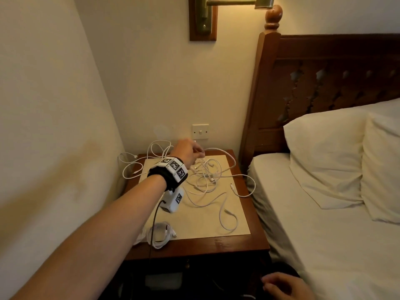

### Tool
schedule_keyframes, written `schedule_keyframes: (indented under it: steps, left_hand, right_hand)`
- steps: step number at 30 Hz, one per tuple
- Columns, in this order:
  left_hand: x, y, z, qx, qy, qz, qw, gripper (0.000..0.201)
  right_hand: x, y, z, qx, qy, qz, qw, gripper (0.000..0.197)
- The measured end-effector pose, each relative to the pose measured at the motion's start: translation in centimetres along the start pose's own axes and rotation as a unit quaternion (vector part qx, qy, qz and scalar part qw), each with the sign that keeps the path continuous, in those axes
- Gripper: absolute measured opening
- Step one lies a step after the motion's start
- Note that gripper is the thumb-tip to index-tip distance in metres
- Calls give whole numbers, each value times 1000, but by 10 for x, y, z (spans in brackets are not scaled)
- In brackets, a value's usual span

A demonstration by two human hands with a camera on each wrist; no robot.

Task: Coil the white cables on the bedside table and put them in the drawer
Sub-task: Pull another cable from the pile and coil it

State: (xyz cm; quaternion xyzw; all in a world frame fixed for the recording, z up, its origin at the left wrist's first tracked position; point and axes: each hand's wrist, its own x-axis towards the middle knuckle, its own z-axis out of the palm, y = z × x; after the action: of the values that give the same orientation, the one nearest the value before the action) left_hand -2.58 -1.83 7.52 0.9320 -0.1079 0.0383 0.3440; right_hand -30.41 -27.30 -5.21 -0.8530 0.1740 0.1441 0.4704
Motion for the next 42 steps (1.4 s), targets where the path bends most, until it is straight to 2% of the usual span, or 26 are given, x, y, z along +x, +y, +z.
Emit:
schedule_keyframes:
  steps: [2, 4, 5, 7, 9, 10, 11, 12, 13, 15, 18, 22, 26, 29, 31, 32, 34, 37, 40, 42]
  left_hand:
    - [4, 15, -25, -34, 35, 16, 999, 9]
    - [6, 34, -52, -56, 58, 35, 996, 10]
    - [7, 45, -67, -58, 64, 52, 995, 11]
    - [10, 65, -97, -51, 73, 100, 991, 13]
    - [11, 85, -133, -26, 85, 150, 985, 15]
    - [11, 94, -150, -16, 90, 173, 981, 14]
    - [11, 101, -166, -11, 99, 195, 976, 14]
    - [11, 108, -181, -8, 110, 217, 970, 14]
    - [10, 113, -194, -4, 126, 239, 963, 14]
    - [7, 119, -215, 12, 172, 277, 945, 16]
    - [4, 115, -238, 21, 258, 311, 915, 14]
    - [4, 98, -243, -7, 320, 274, 907, 4]
    - [-9, 80, -225, -42, 298, 242, 922, 8]
    - [-22, 59, -193, -53, 226, 216, 948, 10]
    - [-28, 39, -168, -85, 177, 177, 964, 20]
    - [-33, 32, -156, -108, 150, 159, 970, 24]
    - [-46, 30, -137, -124, 99, 152, 976, 30]
    - [-64, 51, -122, -37, 77, 236, 968, 34]
    - [-76, 81, -127, 74, 92, 346, 931, 33]
    - [-80, 98, -136, 128, 133, 400, 898, 33]
  right_hand:
    - [7, -41, -11, 1, 36, -72, 997, 25]
    - [19, -91, -21, 58, 70, -158, 983, 18]
    - [25, -126, -24, 94, 91, -199, 971, 21]
    - [40, -186, -30, 132, 144, -264, 945, 53]
    - [53, -251, -45, 106, 221, -339, 908, 87]
    - [56, -283, -55, 80, 250, -367, 893, 97]
    - [55, -314, -64, 45, 263, -385, 883, 99]
    - [55, -341, -72, 19, 254, -402, 880, 90]
    - [52, -365, -78, 13, 213, -421, 882, 70]
    - [45, -392, -83, 47, 86, -458, 883, 23]
    - [32, -398, -88, 195, -87, -442, 871, 29]
    - [24, -383, -92, 216, -166, -411, 870, 33]
    - [20, -370, -98, 307, -228, -353, 854, 41]
    - [9, -371, -110, 403, -277, -359, 795, 31]
    - [3, -377, -124, 433, -280, -388, 764, 26]
    - [1, -379, -130, 427, -269, -401, 765, 26]
    - [-1, -382, -138, 384, -225, -420, 791, 28]
    - [-4, -384, -137, 302, -156, -441, 830, 29]
    - [-7, -385, -132, 233, -90, -461, 851, 30]
    - [-8, -386, -129, 194, -70, -467, 860, 31]
